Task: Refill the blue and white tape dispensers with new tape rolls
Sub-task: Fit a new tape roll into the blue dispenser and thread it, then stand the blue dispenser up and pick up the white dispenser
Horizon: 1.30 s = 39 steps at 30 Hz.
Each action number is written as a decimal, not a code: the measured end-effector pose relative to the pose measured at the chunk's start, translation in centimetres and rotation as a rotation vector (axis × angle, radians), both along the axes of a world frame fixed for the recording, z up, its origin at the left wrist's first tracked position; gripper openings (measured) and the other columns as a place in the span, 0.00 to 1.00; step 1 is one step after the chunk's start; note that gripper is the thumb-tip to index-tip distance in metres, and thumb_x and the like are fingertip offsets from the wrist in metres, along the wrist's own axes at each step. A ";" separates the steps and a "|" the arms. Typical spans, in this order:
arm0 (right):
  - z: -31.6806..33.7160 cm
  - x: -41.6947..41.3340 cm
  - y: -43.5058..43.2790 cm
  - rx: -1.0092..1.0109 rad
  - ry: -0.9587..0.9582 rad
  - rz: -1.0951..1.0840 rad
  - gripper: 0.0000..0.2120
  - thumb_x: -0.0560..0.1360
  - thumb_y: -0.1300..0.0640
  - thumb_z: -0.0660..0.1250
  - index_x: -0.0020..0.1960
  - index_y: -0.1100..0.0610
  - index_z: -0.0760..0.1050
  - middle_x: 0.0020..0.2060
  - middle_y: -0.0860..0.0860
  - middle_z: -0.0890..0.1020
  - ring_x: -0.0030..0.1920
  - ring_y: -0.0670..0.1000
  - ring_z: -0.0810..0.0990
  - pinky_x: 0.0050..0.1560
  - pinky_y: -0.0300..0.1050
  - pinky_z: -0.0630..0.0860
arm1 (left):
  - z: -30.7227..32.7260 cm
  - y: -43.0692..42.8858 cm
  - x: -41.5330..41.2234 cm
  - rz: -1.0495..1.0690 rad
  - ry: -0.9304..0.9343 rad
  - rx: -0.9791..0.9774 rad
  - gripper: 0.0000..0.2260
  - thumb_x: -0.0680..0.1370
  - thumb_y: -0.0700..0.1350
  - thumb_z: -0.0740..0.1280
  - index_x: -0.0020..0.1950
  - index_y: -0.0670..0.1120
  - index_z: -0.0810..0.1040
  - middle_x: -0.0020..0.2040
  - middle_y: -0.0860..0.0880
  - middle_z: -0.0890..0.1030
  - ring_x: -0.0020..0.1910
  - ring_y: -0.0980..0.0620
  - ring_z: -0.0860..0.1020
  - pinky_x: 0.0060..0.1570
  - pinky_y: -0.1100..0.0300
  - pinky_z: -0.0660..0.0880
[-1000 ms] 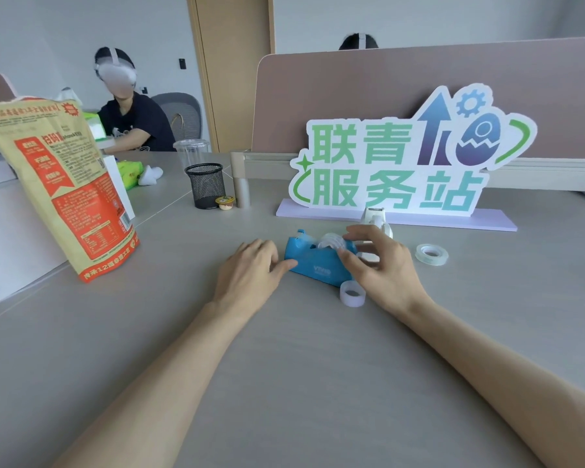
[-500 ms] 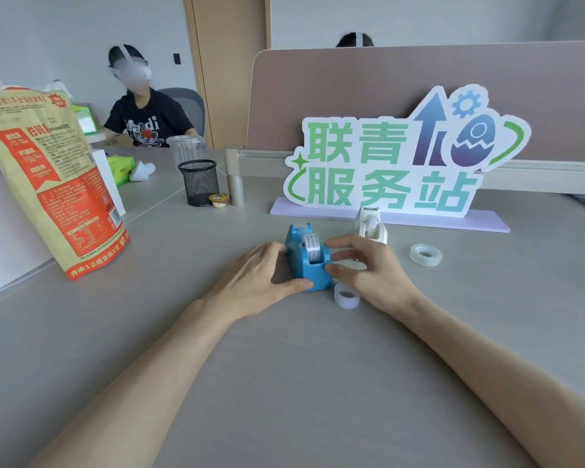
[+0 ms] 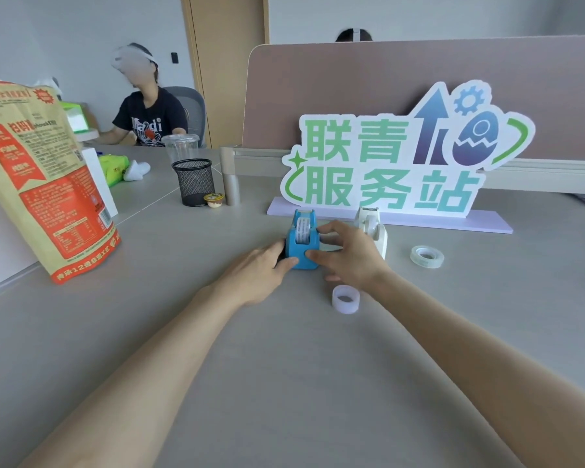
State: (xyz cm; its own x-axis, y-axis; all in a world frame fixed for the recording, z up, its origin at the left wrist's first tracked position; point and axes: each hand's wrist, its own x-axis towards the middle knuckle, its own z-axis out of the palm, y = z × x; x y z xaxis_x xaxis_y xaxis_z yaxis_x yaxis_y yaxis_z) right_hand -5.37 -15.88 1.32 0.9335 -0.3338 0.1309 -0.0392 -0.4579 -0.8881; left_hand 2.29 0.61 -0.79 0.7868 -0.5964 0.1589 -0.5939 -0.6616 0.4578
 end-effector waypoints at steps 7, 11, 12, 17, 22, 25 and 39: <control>0.4 2.5 0.5 -0.113 0.065 -0.065 0.20 0.76 0.55 0.68 0.66 0.51 0.67 0.64 0.54 0.76 0.43 0.58 0.84 0.29 0.51 0.82 | -0.4 -1.6 3.2 0.092 0.008 0.021 0.15 0.80 0.58 0.54 0.49 0.45 0.68 0.50 0.41 0.78 0.48 0.39 0.75 0.49 0.45 0.74; 0.5 3.7 0.7 -0.154 0.085 -0.105 0.19 0.77 0.54 0.66 0.66 0.50 0.65 0.63 0.55 0.75 0.39 0.58 0.83 0.29 0.51 0.82 | -0.2 -2.4 4.1 0.101 -0.012 0.037 0.15 0.81 0.56 0.54 0.53 0.46 0.70 0.54 0.42 0.78 0.52 0.39 0.75 0.52 0.45 0.73; 0.4 3.8 0.7 -0.167 0.086 -0.111 0.19 0.78 0.54 0.65 0.67 0.50 0.65 0.62 0.56 0.76 0.39 0.58 0.82 0.29 0.51 0.82 | -0.1 -2.5 4.2 0.104 -0.024 0.049 0.15 0.81 0.56 0.54 0.54 0.46 0.70 0.55 0.41 0.78 0.52 0.39 0.75 0.52 0.45 0.73; 0.0 4.1 0.7 -0.174 0.068 -0.123 0.20 0.78 0.55 0.65 0.68 0.49 0.64 0.60 0.55 0.77 0.42 0.57 0.80 0.31 0.52 0.83 | -0.2 -2.6 4.5 0.107 -0.046 0.044 0.15 0.81 0.56 0.54 0.52 0.46 0.70 0.55 0.41 0.78 0.53 0.38 0.75 0.53 0.45 0.73; -0.3 3.6 0.3 -0.160 0.066 -0.110 0.25 0.77 0.60 0.64 0.72 0.48 0.63 0.60 0.53 0.78 0.34 0.47 0.77 0.30 0.44 0.82 | -0.2 -2.5 3.8 0.118 -0.051 -0.015 0.13 0.80 0.56 0.55 0.47 0.47 0.68 0.50 0.43 0.78 0.48 0.40 0.75 0.47 0.46 0.74; -0.4 2.9 -0.1 -0.051 0.069 -0.100 0.20 0.77 0.61 0.64 0.68 0.55 0.71 0.62 0.51 0.78 0.35 0.45 0.79 0.27 0.36 0.79 | -0.3 -2.1 3.1 0.122 -0.051 -0.033 0.14 0.80 0.55 0.56 0.59 0.48 0.69 0.58 0.44 0.79 0.55 0.39 0.76 0.53 0.46 0.75; -1.5 -4.6 -0.3 -0.278 -0.055 -0.039 0.14 0.76 0.65 0.59 0.54 0.58 0.81 0.43 0.50 0.82 0.46 0.49 0.79 0.44 0.30 0.69 | 0.4 -0.1 -6.6 -0.100 -0.088 -0.103 0.13 0.79 0.52 0.57 0.58 0.51 0.76 0.57 0.54 0.75 0.62 0.55 0.69 0.62 0.57 0.66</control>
State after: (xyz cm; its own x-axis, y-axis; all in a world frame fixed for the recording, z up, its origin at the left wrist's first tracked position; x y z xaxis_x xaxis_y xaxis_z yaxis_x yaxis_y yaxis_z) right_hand -9.98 -16.22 -0.15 0.9097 -0.3133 0.2726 -0.0167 -0.6834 -0.7298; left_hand -4.29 0.47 -0.35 0.7049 -0.6476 0.2893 -0.6952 -0.5497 0.4633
